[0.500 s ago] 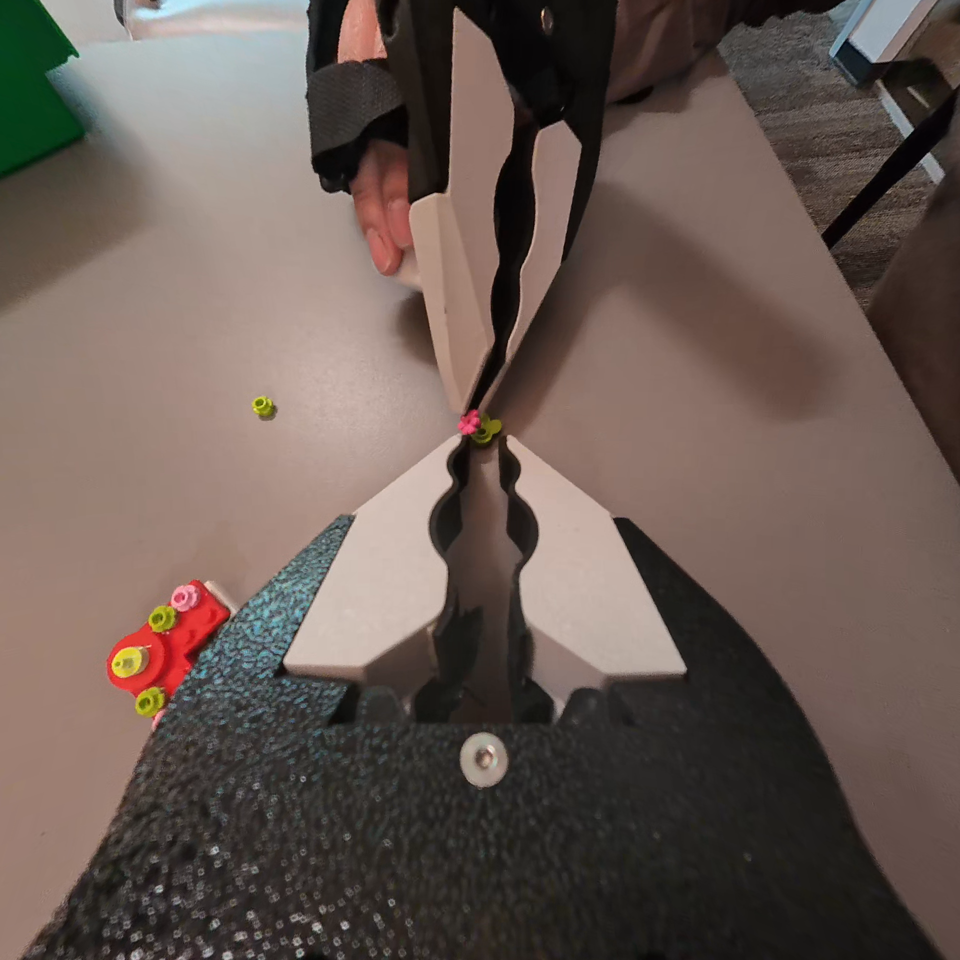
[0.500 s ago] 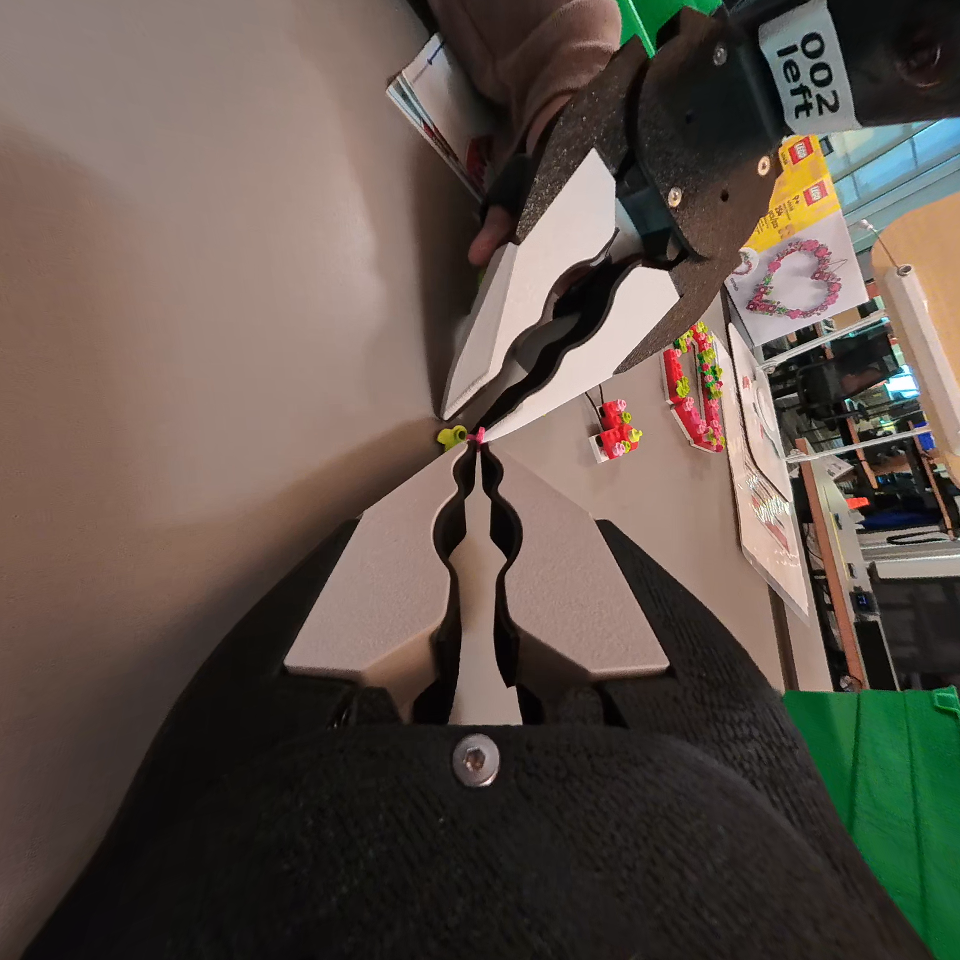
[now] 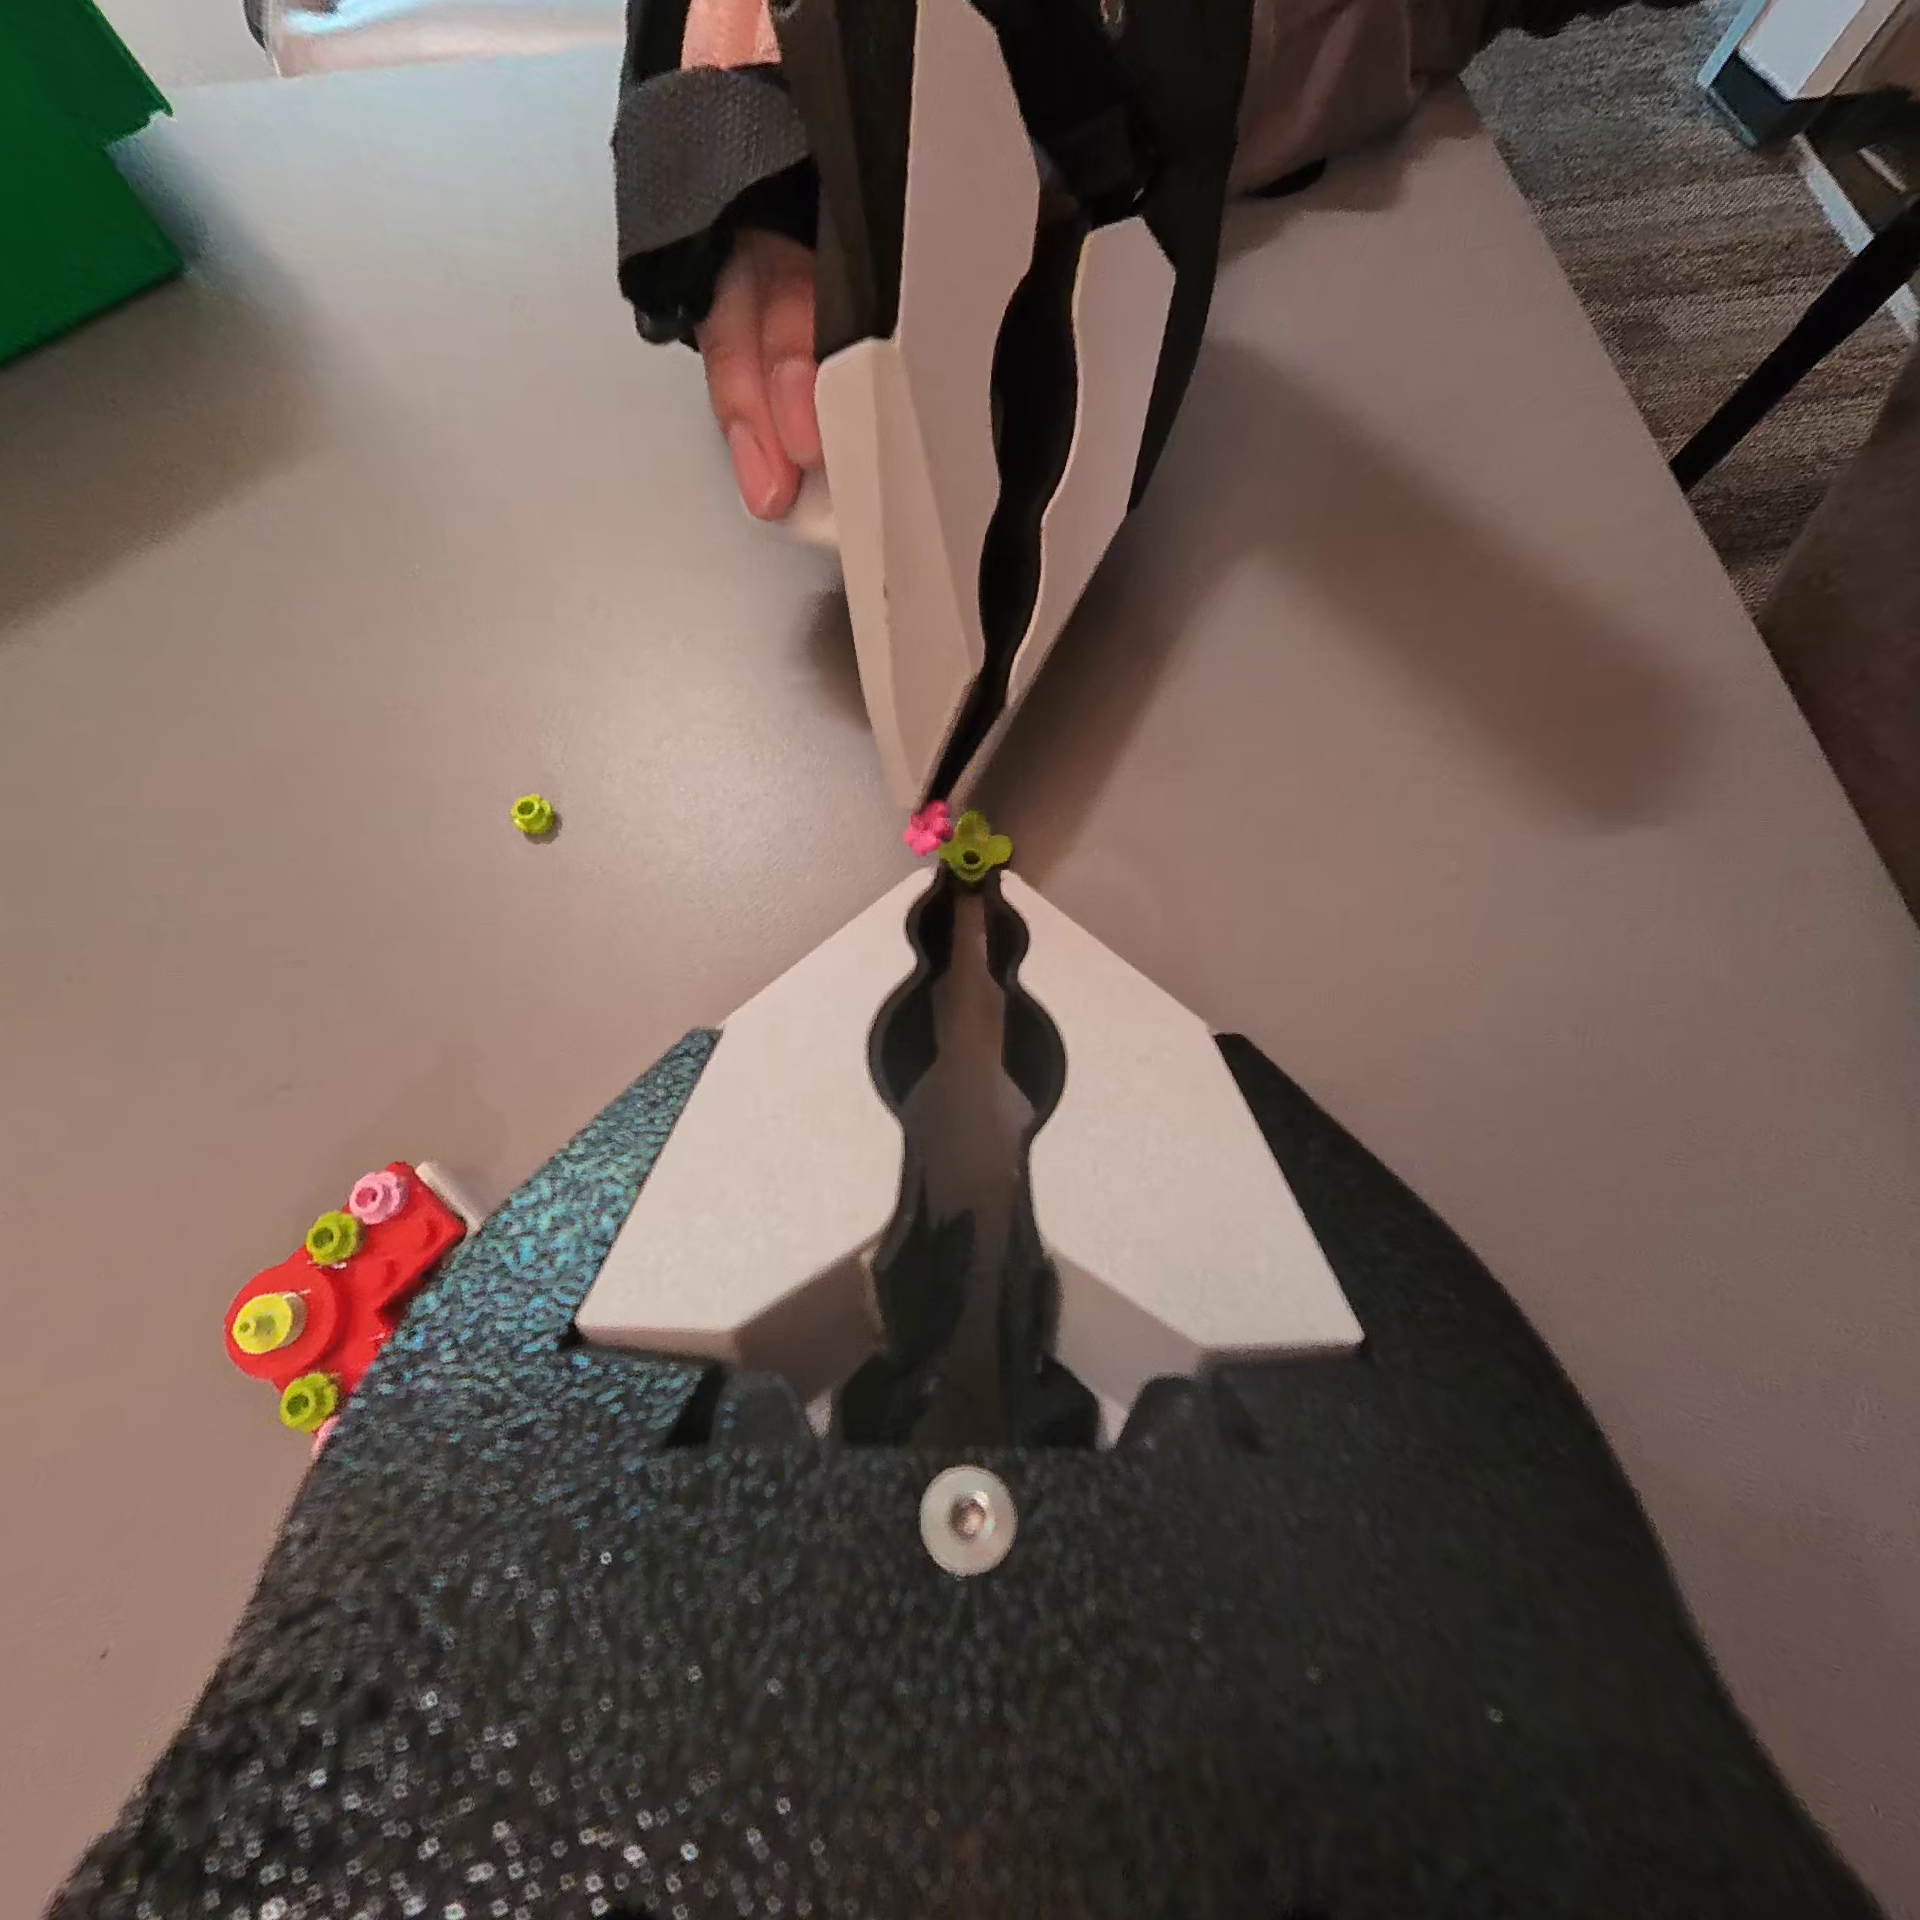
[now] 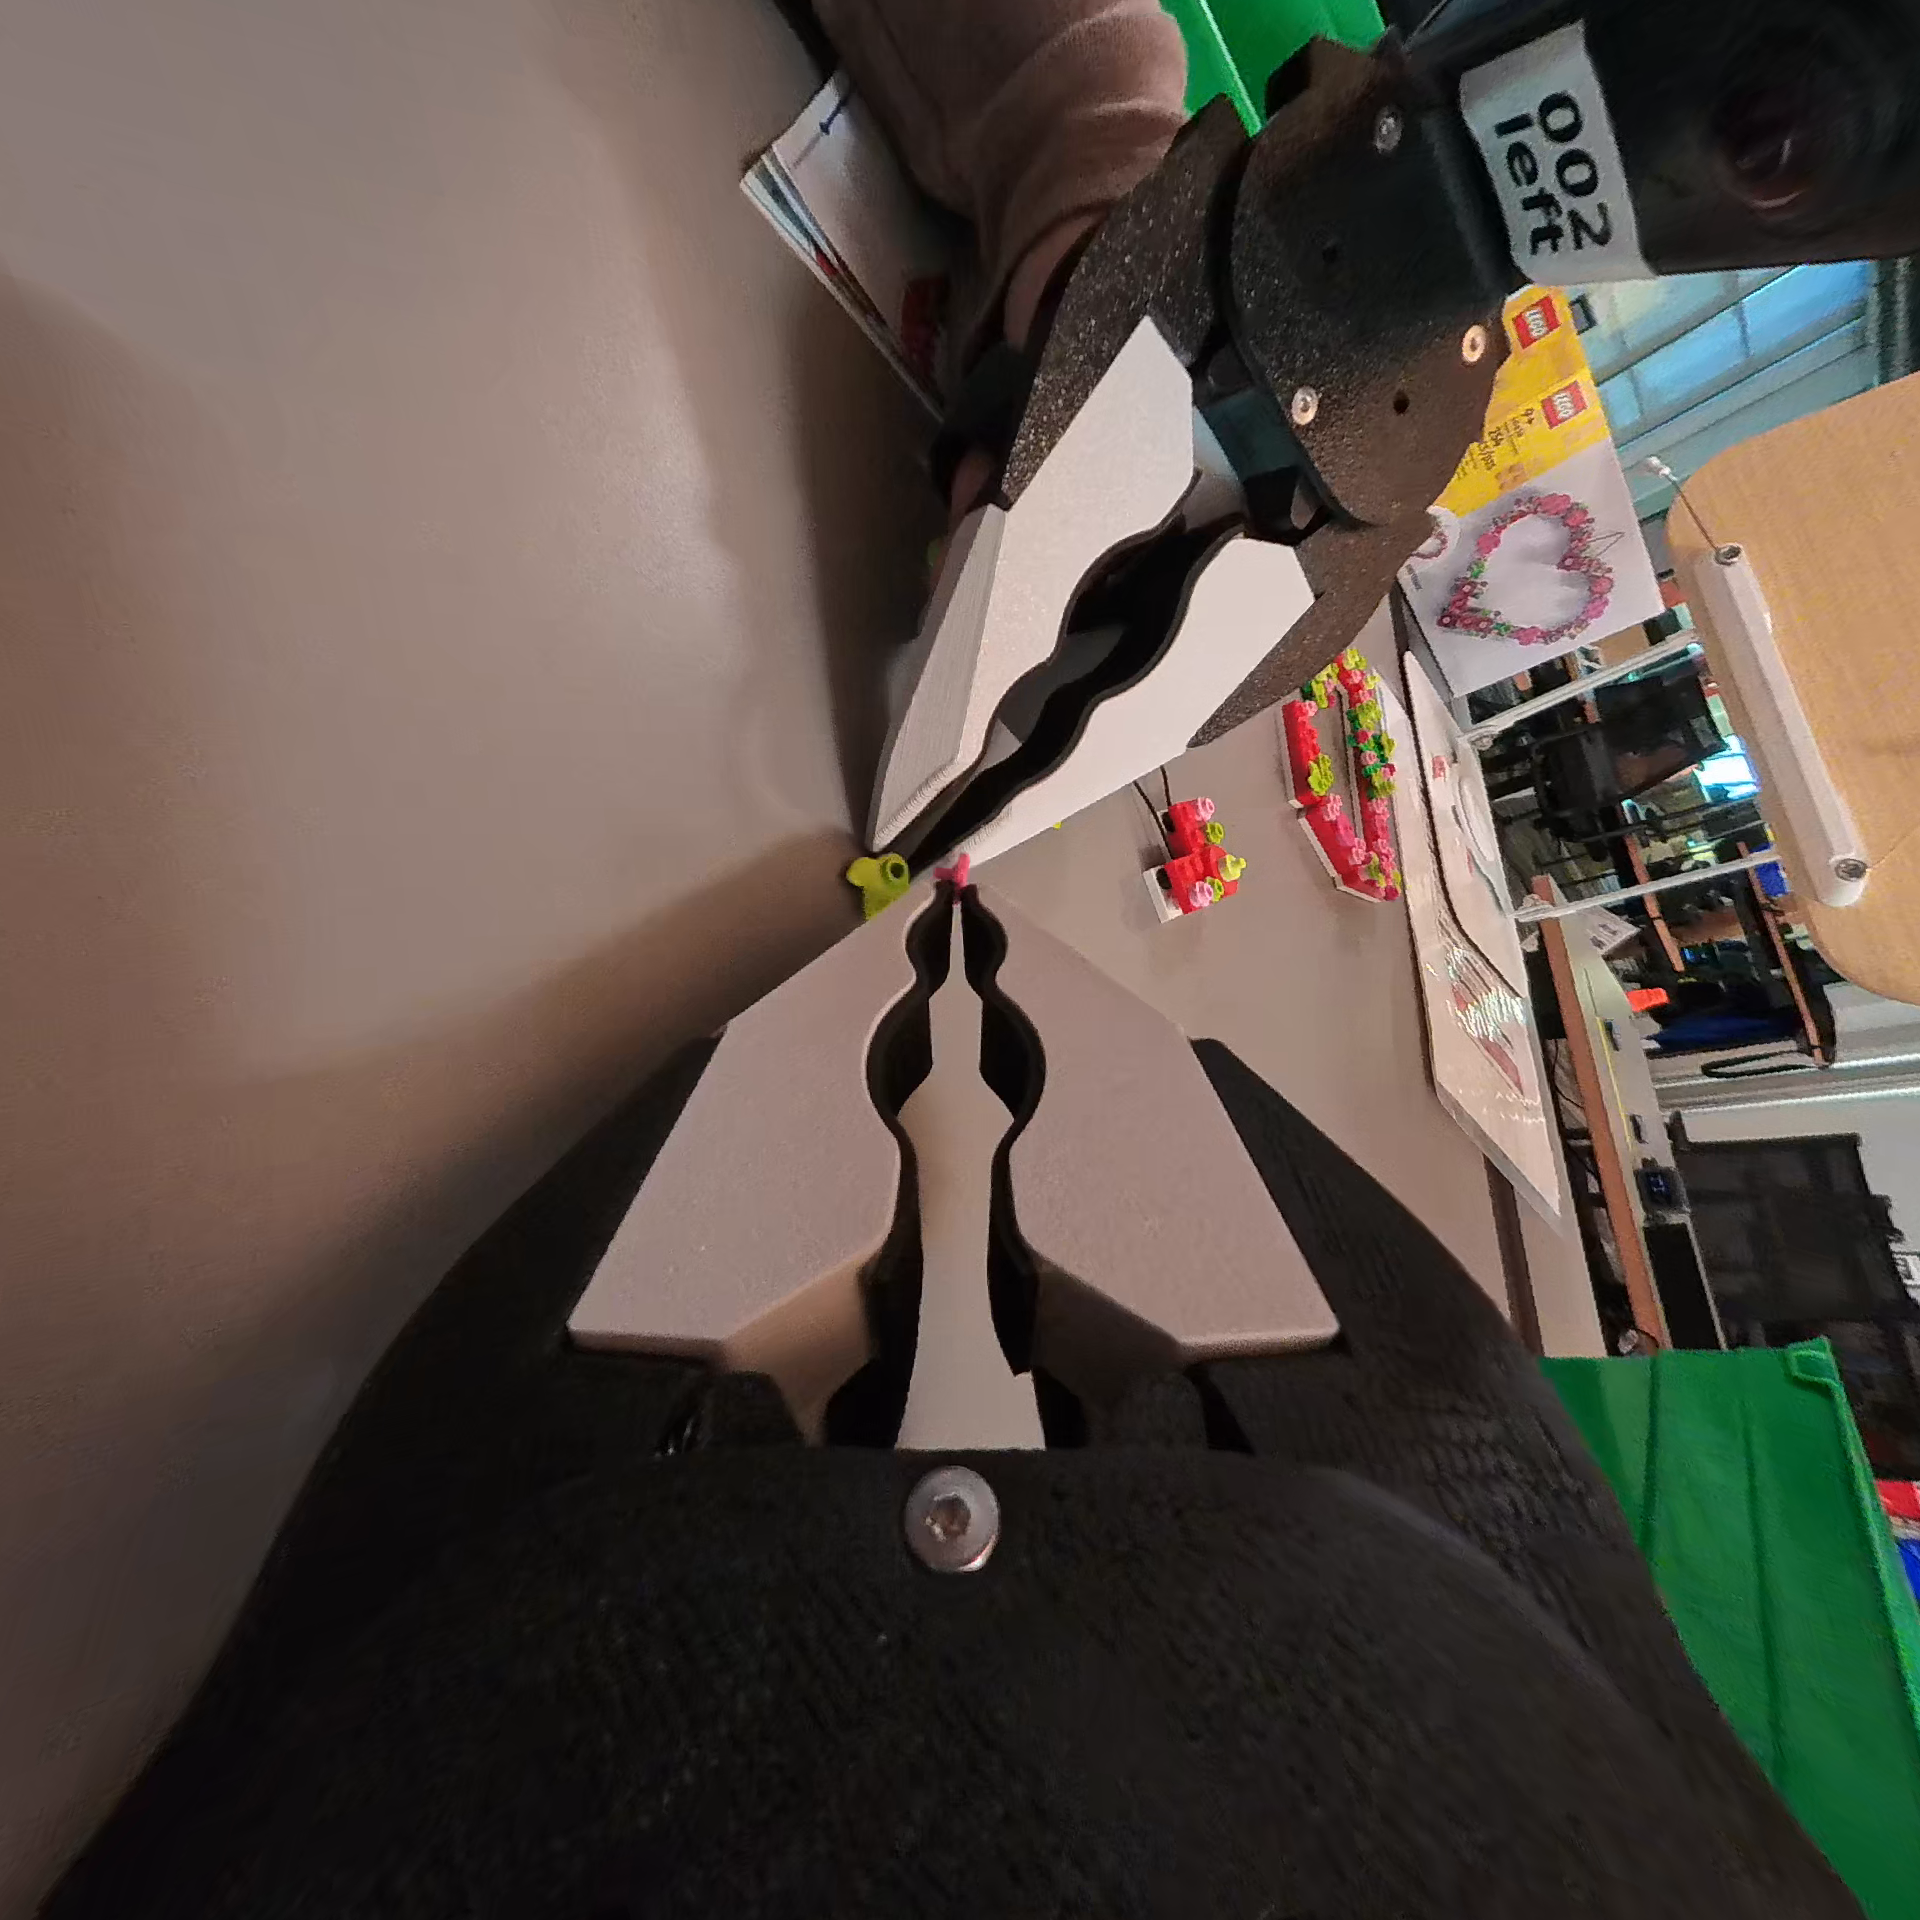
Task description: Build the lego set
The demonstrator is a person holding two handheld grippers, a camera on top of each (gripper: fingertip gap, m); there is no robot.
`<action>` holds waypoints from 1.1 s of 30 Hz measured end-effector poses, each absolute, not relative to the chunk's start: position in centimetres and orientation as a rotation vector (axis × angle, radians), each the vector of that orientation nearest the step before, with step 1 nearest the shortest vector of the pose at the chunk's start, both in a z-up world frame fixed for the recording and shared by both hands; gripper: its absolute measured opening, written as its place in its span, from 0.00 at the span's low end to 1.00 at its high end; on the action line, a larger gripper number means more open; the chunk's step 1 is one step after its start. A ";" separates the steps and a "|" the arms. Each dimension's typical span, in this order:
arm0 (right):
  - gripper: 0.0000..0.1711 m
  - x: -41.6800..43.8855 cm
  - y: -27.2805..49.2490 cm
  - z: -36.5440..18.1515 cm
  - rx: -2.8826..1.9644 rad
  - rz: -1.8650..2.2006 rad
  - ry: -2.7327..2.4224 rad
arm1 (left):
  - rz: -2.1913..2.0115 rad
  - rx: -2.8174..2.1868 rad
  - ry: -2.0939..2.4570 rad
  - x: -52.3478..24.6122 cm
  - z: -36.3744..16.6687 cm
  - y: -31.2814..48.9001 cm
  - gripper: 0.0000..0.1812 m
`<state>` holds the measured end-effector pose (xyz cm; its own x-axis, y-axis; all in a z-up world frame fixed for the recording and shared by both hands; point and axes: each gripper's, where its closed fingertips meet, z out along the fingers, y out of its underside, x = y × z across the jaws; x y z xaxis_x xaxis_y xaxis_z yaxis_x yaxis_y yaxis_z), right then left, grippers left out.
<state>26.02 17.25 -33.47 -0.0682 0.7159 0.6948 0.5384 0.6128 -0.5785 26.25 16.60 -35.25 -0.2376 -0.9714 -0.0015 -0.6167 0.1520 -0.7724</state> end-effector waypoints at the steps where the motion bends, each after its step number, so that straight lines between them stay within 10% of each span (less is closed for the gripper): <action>1: 0.00 26.1 17.3 -33.3 -1.031 0.198 -1.728 | -0.912 -1.503 1.922 26.2 -35.2 16.6 0.02; 19: 0.00 27.9 22.3 -32.3 -1.218 -0.003 -1.502 | -0.952 -1.500 1.872 26.6 -34.0 16.4 0.00; 33: 0.00 32.8 27.8 -29.7 -1.352 -0.261 -1.166 | -1.086 -1.579 1.760 32.0 -32.9 11.5 0.17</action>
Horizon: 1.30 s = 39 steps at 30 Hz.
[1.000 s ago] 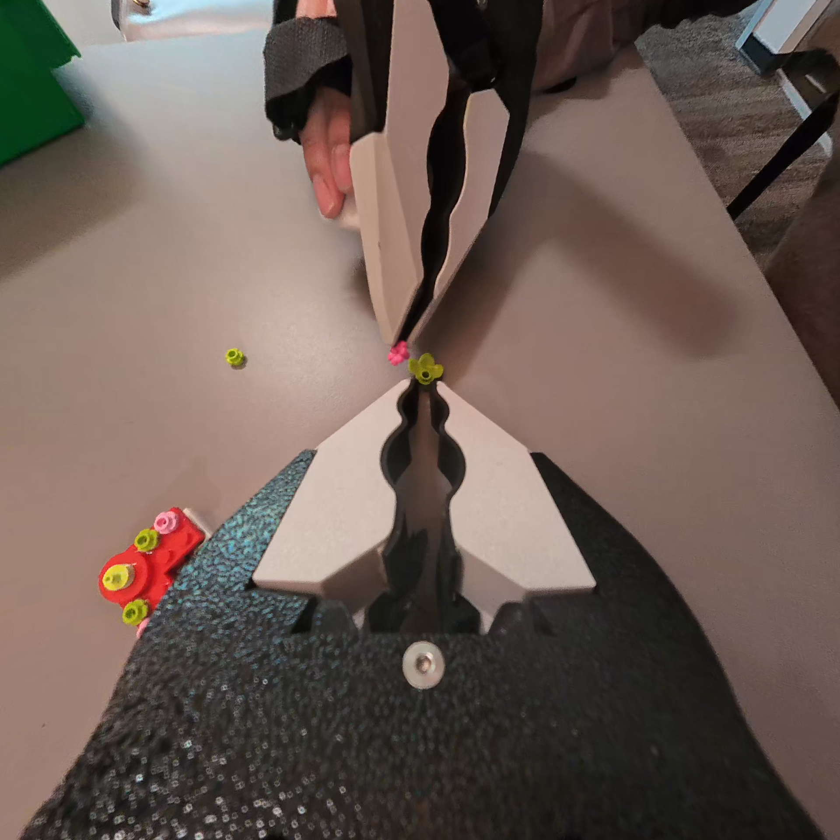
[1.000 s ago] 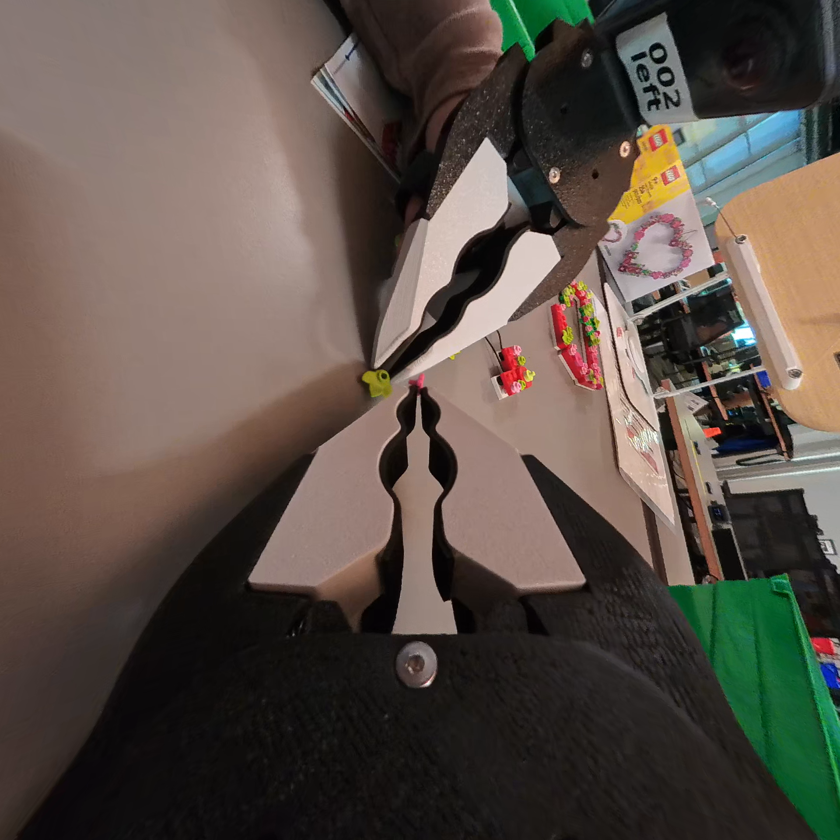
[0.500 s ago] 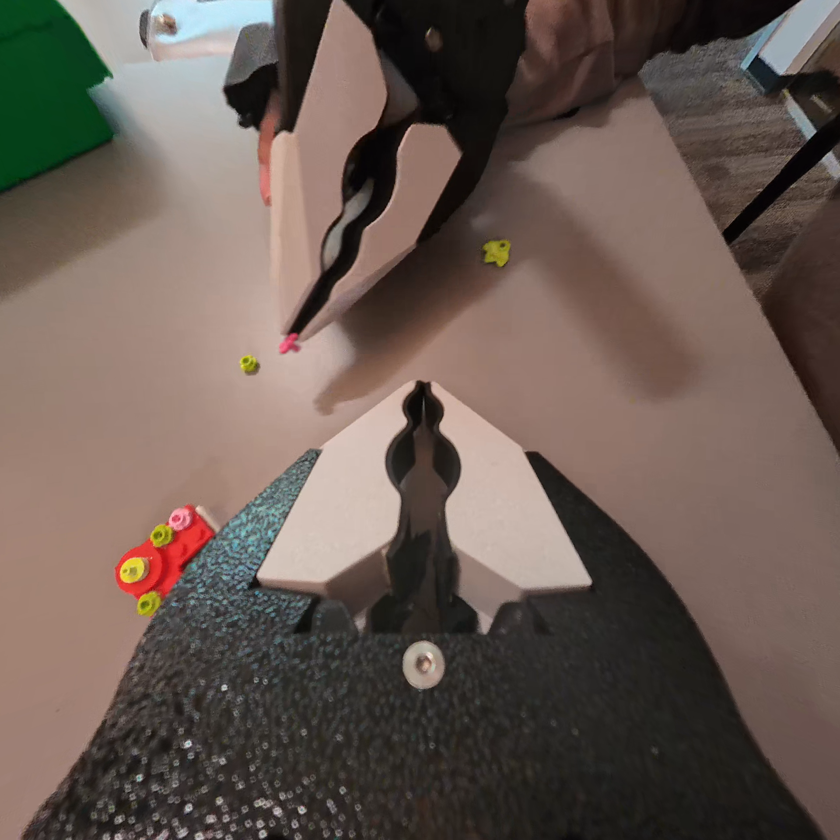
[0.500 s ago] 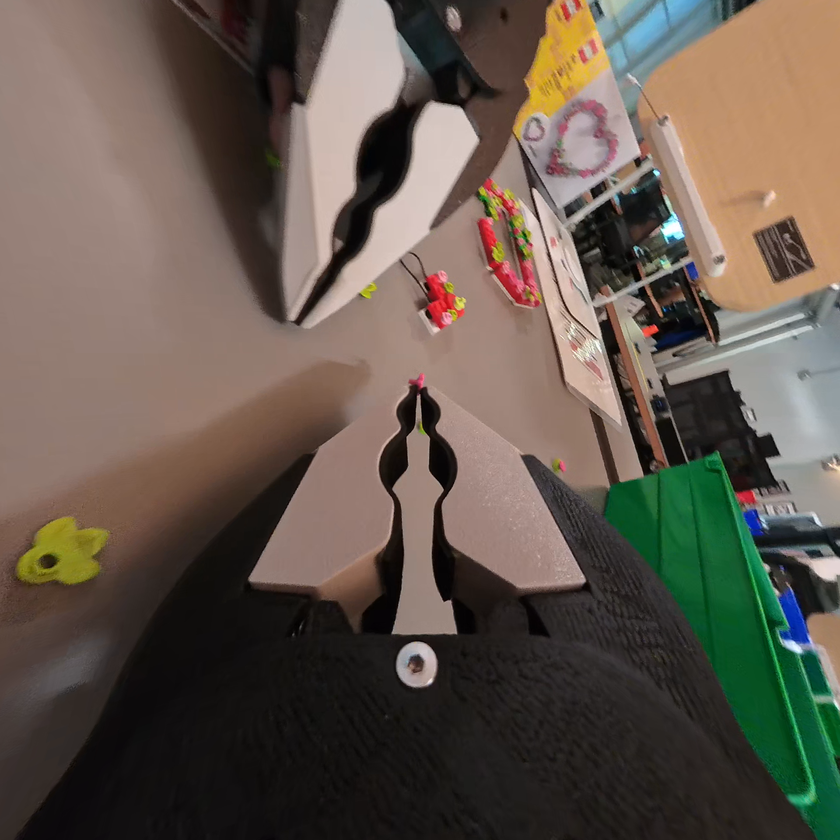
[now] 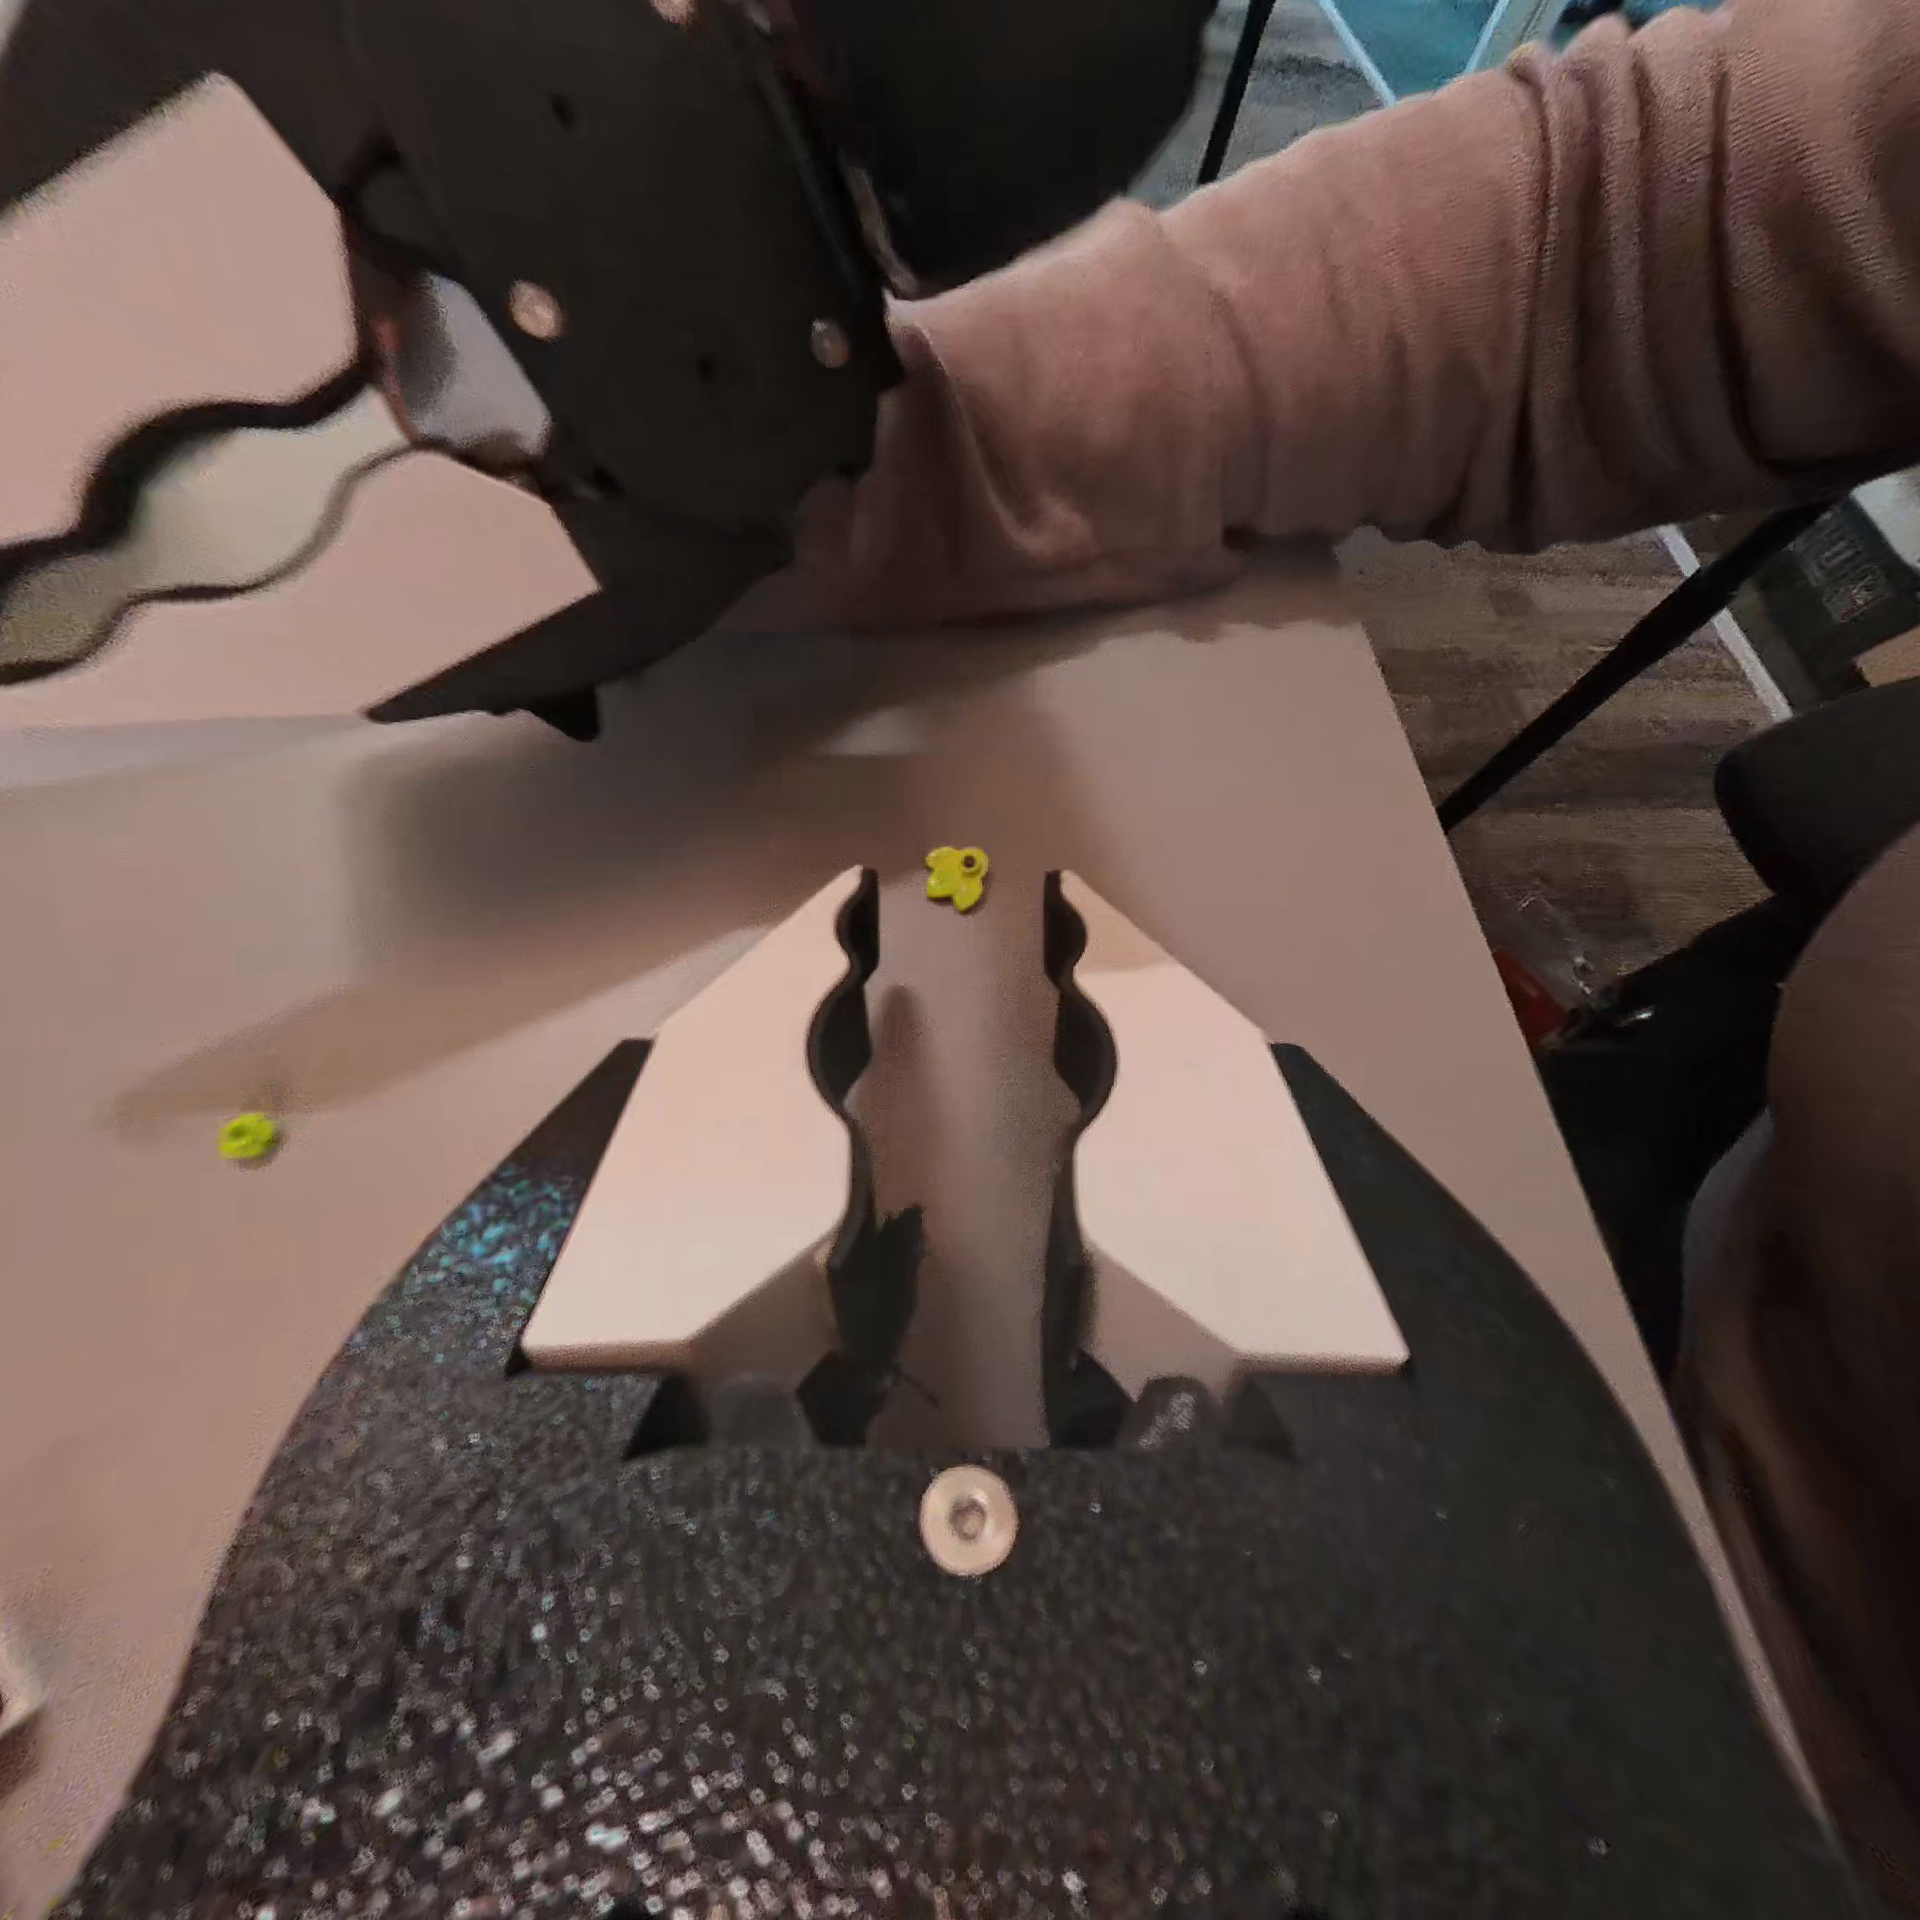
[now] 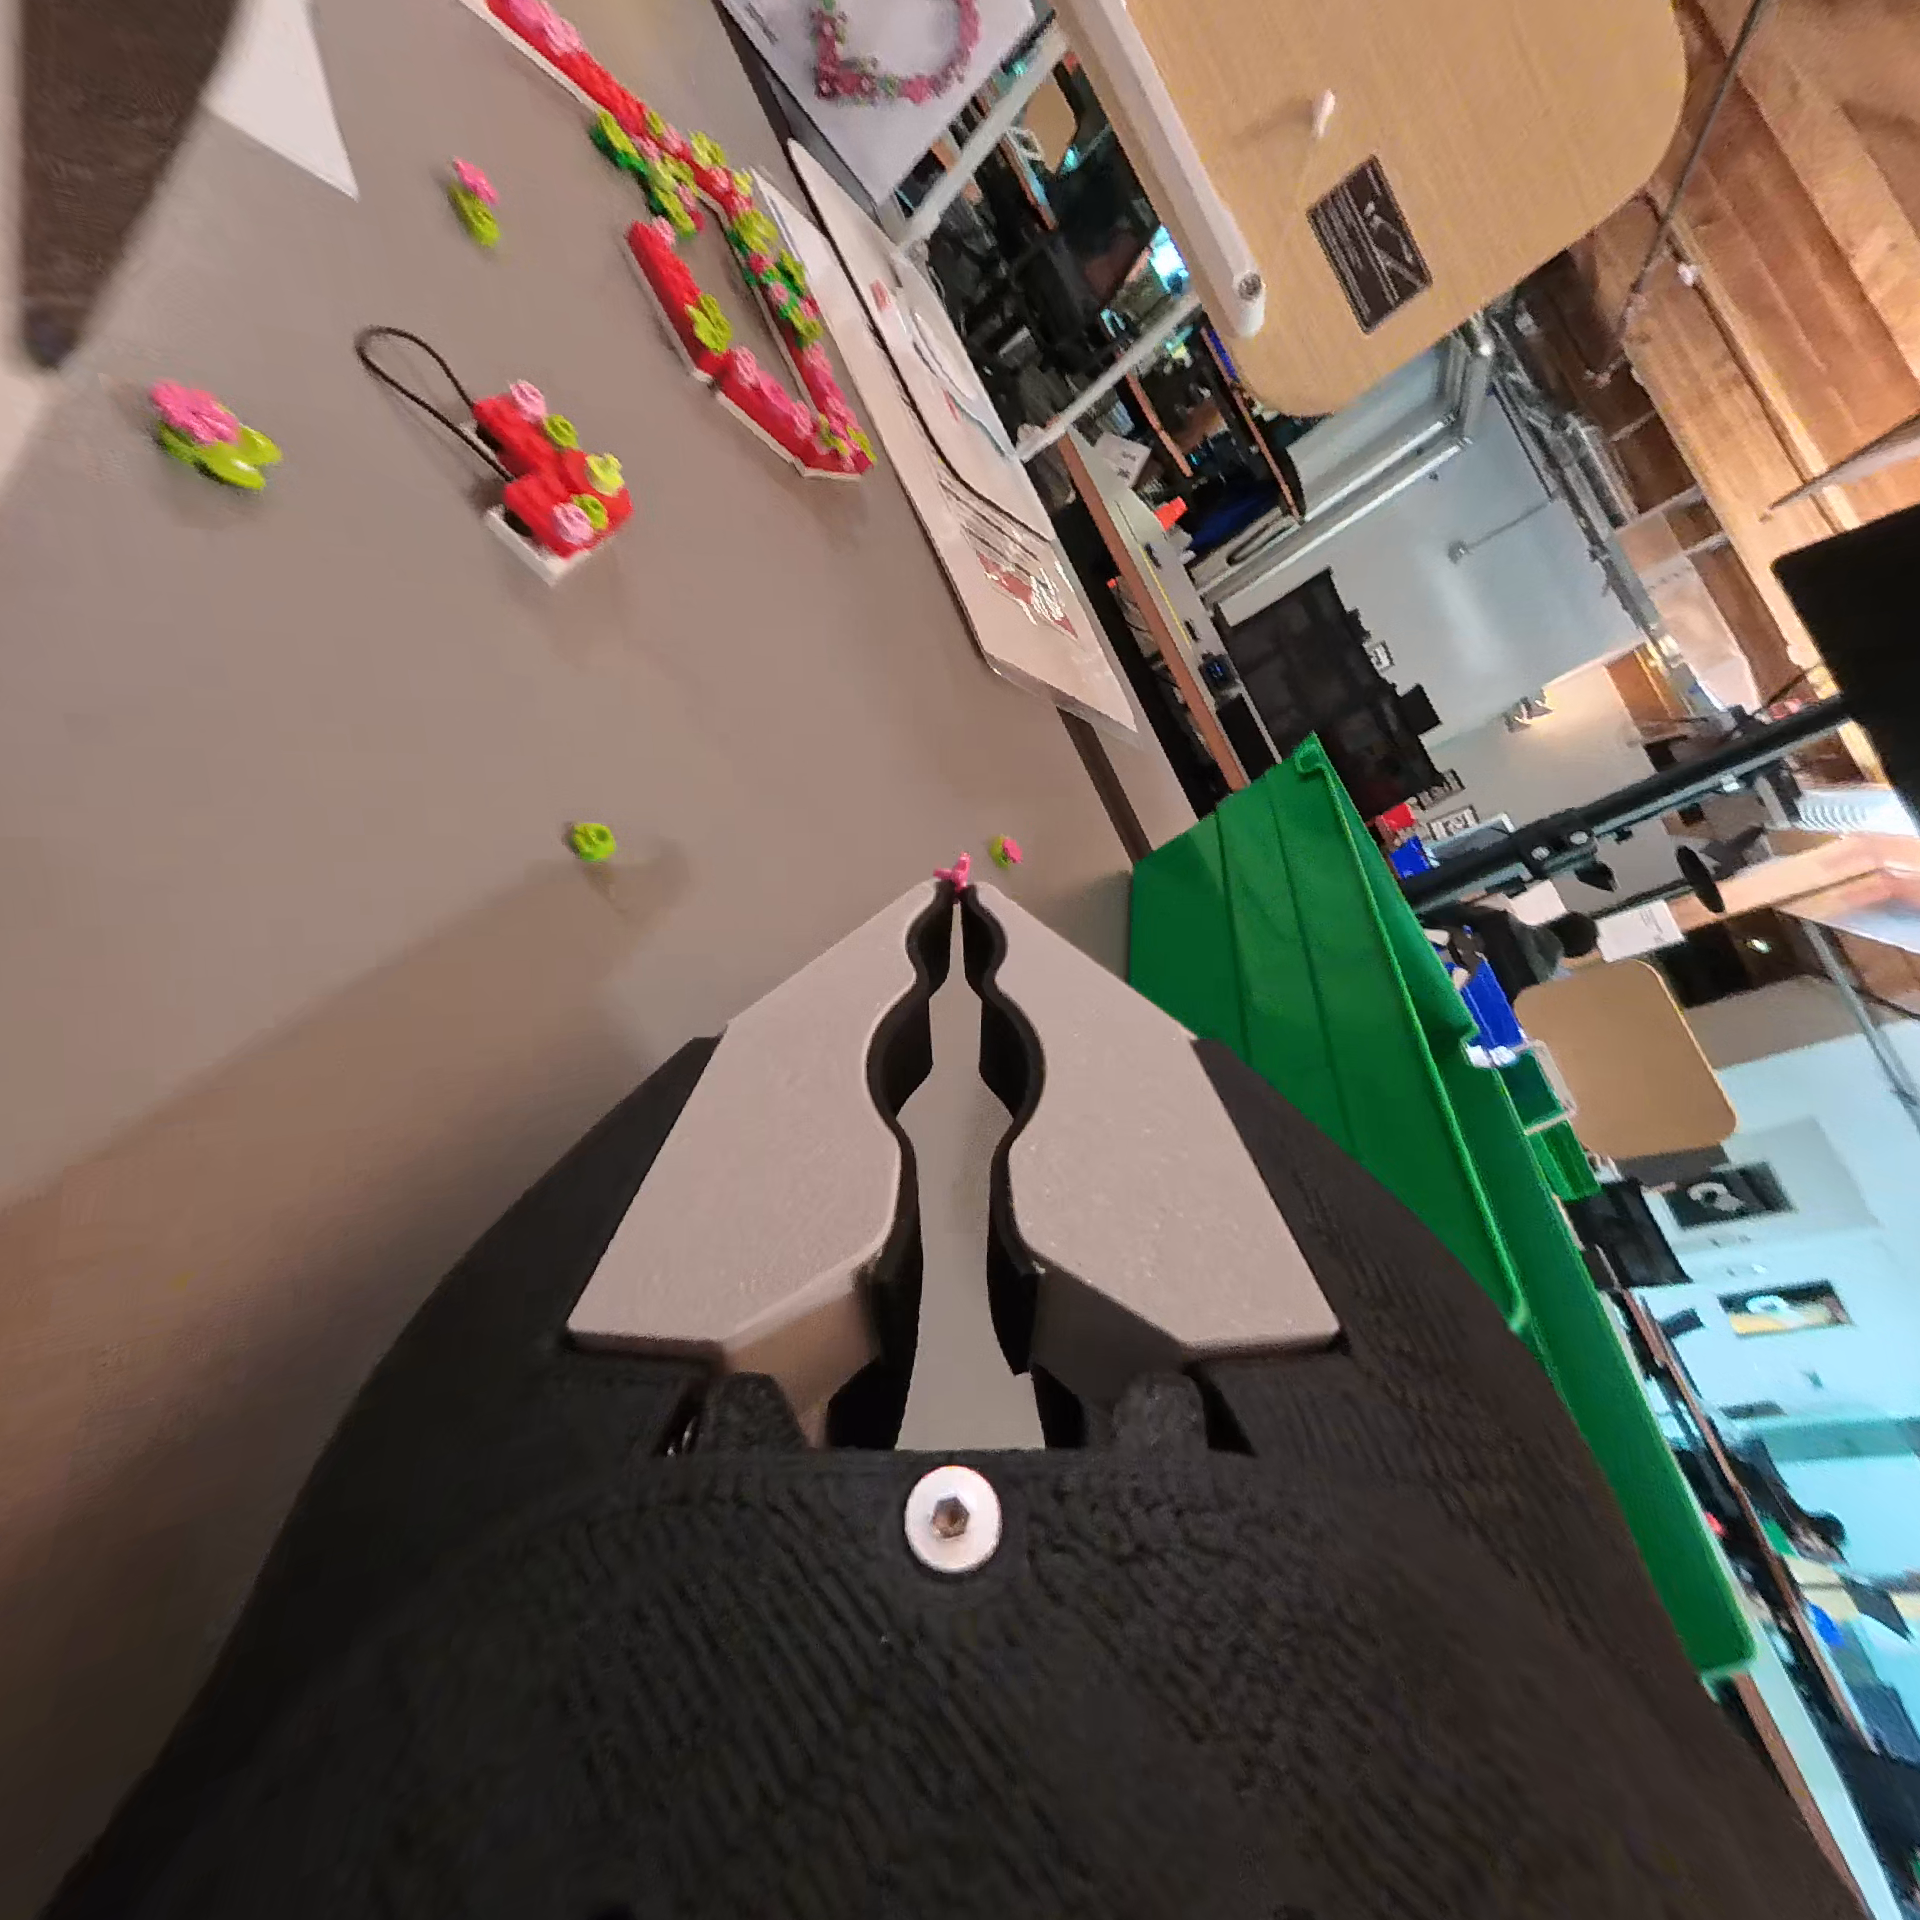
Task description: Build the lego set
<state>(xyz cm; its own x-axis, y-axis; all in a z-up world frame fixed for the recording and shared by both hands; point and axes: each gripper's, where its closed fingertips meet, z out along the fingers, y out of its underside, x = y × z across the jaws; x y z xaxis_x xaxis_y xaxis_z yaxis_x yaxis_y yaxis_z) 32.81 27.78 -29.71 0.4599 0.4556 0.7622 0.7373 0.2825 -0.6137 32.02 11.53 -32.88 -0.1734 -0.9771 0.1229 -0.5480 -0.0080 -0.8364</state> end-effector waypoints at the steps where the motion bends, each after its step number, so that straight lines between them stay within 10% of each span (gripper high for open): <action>1: 0.00 33.2 28.0 -29.6 -1.362 -0.268 -1.149 | -1.065 -1.595 1.766 32.3 -33.2 11.3 0.18; 39: 0.00 34.6 27.7 -28.5 -1.405 -0.056 -1.041 | -0.628 -1.790 1.438 32.5 -34.3 12.6 0.18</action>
<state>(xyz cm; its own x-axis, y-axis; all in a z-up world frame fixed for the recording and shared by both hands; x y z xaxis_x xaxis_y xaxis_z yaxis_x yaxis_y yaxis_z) 34.63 27.69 -28.54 0.5816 0.5314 0.6160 0.5946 0.2391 -0.7677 32.50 12.57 -34.27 0.2506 -0.9652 -0.0744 -0.6011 -0.0949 -0.7935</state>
